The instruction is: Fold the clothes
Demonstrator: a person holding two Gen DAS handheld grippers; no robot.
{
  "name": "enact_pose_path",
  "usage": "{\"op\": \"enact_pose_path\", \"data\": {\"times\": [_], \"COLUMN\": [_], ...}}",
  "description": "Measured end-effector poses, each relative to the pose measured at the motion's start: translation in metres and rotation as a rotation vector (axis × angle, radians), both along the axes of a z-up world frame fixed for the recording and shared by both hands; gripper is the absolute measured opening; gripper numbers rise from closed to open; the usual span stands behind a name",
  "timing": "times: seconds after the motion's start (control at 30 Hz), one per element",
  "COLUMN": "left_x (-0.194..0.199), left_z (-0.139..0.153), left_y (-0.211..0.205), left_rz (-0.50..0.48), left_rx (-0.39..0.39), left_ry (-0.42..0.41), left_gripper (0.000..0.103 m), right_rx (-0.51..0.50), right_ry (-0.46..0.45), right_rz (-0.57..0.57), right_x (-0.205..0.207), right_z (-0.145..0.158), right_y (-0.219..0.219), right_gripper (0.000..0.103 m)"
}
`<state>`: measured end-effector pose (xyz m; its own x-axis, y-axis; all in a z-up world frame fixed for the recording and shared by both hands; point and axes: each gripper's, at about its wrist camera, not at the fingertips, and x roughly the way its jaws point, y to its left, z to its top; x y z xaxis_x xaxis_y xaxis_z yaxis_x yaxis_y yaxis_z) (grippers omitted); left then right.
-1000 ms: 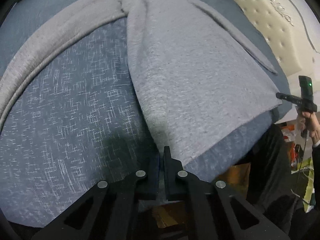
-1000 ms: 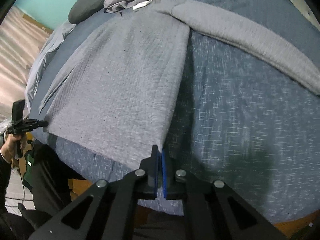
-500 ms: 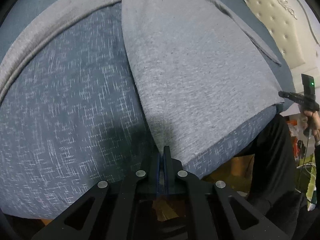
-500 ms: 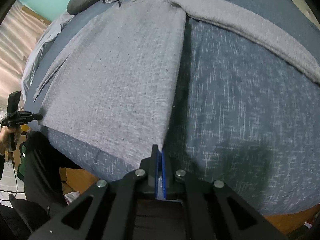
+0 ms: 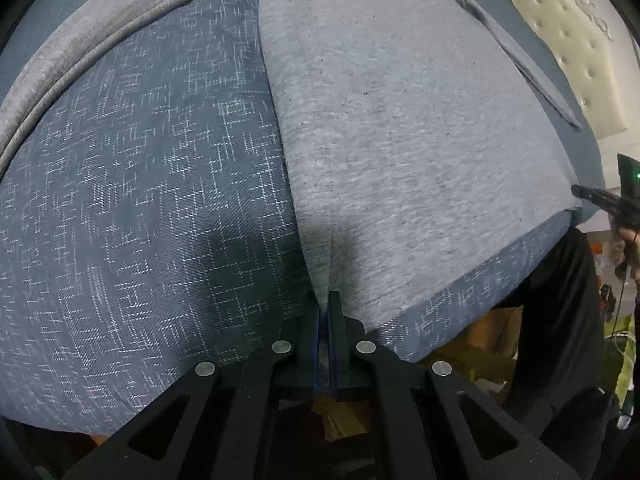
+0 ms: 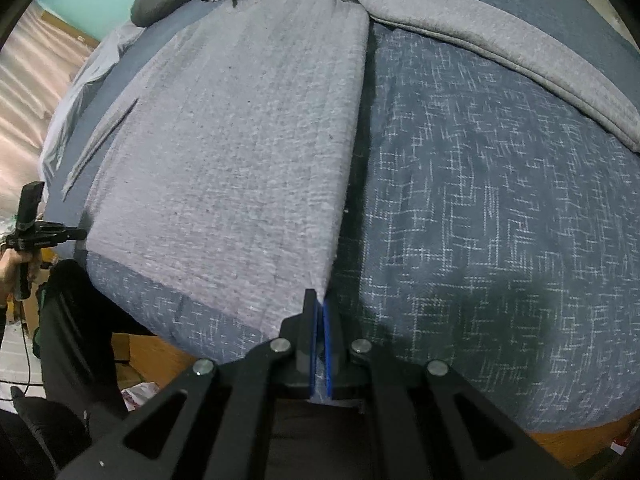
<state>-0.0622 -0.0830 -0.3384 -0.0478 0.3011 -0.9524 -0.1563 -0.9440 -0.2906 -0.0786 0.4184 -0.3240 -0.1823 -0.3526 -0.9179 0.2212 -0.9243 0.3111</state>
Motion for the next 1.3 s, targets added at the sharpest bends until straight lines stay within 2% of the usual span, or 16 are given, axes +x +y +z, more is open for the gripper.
{"op": "enact_pose_path", "data": {"times": [0.07, 0.3, 0.4, 0.5, 0.57, 0.67, 0.8, 1.0, 1.07, 1.13, 1.23, 1.27, 1.3], "left_x": [-0.006, -0.032, -0.054, -0.081, -0.121, -0.157, -0.164, -0.201, -0.220, -0.224, -0.224, -0.221, -0.221], "left_z": [0.005, 0.031, 0.035, 0.034, 0.022, 0.013, -0.005, -0.030, -0.020, -0.024, -0.025, -0.024, -0.022], "left_y": [-0.003, -0.021, -0.032, -0.037, -0.050, -0.048, -0.044, -0.034, -0.034, -0.037, -0.032, -0.031, -0.030], "left_rz": [0.005, 0.073, 0.138, 0.197, 0.226, 0.240, 0.280, 0.312, 0.312, 0.317, 0.292, 0.282, 0.279], "left_rx": [0.005, 0.015, 0.010, 0.039, 0.045, 0.034, 0.040, 0.024, 0.036, 0.067, 0.076, 0.076, 0.071], "left_ry": [0.002, 0.056, 0.092, 0.123, 0.143, 0.167, 0.200, 0.230, 0.231, 0.225, 0.215, 0.212, 0.213], "left_gripper": [0.008, 0.033, 0.041, 0.041, 0.041, 0.041, 0.041, 0.041, 0.040, 0.038, 0.009, 0.004, 0.004], "right_rx": [-0.004, -0.001, 0.001, -0.010, -0.011, -0.015, -0.023, -0.036, -0.036, -0.036, -0.032, -0.031, -0.030], "right_ry": [0.023, 0.047, 0.062, 0.075, 0.082, 0.081, 0.077, 0.067, 0.062, 0.056, 0.050, 0.049, 0.049], "right_rz": [0.024, 0.031, 0.014, -0.023, -0.034, -0.033, -0.035, -0.056, -0.071, -0.086, -0.102, -0.107, -0.115], "right_x": [0.001, -0.003, -0.011, -0.023, -0.031, -0.041, -0.050, -0.064, -0.070, -0.074, -0.078, -0.080, -0.081], "right_z": [0.004, 0.023, 0.030, 0.031, 0.032, 0.029, 0.024, 0.012, 0.008, 0.006, 0.002, 0.000, -0.001], "right_y": [-0.002, 0.002, 0.008, 0.010, 0.008, 0.003, 0.000, 0.006, 0.010, 0.015, 0.021, 0.023, 0.025], "right_gripper": [0.003, 0.009, 0.010, 0.011, 0.011, 0.012, 0.012, 0.012, 0.012, 0.012, 0.012, 0.012, 0.012]}}
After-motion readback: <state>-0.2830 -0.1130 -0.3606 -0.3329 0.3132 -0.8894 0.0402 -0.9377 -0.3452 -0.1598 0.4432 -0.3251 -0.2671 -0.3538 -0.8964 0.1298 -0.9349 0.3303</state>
